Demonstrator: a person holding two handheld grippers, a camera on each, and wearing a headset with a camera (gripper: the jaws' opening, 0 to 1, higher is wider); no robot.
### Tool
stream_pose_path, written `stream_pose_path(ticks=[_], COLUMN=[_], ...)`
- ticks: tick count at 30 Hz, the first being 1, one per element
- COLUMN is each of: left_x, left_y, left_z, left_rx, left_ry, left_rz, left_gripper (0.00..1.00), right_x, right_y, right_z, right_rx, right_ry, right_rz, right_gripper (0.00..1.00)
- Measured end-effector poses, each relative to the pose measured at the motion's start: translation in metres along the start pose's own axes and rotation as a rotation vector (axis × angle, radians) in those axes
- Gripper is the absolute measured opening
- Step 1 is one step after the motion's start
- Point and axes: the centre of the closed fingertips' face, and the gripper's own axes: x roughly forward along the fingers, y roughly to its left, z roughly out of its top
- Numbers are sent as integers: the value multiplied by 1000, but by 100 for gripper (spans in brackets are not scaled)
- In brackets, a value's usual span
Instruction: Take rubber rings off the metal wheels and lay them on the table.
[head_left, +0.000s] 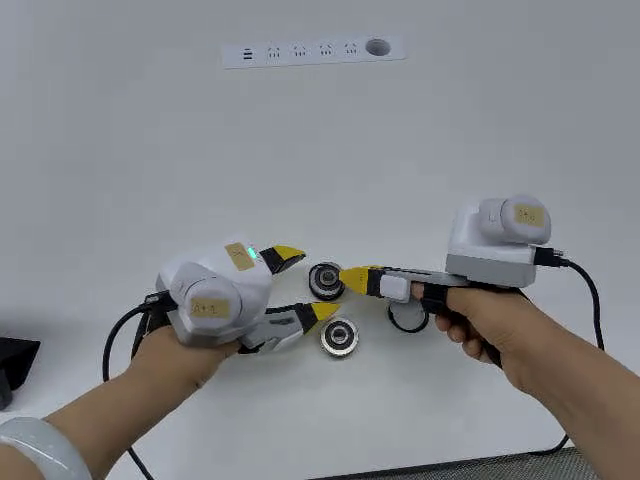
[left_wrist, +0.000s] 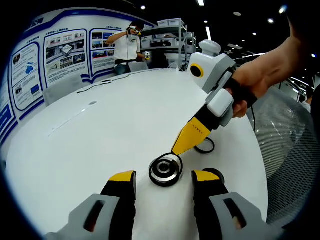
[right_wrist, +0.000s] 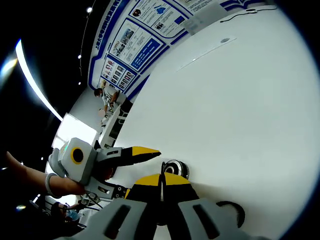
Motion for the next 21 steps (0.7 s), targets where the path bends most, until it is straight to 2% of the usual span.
stream_pose_path(ticks=[12,21], left_x=[-13,-19], left_y=[-2,-1], left_z=[-7,-12], left_rx=[-23,-35], left_ry=[-25,-24], left_rz=[1,12], left_gripper=[51,55], right_x=[-14,-45], right_y=[12,3], right_z=[1,-2], right_rx=[20,61], right_ry=[-38,-98], right_rz=[17,-15], right_gripper=[2,2])
